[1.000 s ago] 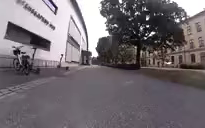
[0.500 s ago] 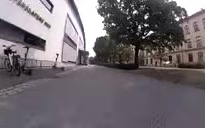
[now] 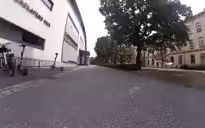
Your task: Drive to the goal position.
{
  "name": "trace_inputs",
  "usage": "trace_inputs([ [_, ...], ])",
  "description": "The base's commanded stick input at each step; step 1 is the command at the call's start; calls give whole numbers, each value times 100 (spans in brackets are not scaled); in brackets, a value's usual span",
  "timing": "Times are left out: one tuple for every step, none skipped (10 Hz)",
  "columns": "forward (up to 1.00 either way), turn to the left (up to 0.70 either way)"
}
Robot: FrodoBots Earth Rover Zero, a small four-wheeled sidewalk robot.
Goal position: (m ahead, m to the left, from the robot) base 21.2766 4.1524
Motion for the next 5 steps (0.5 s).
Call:
trace_inputs([
  [85, 0],
  [85, 0],
  [85, 0],
  [85, 0],
  [85, 0],
])
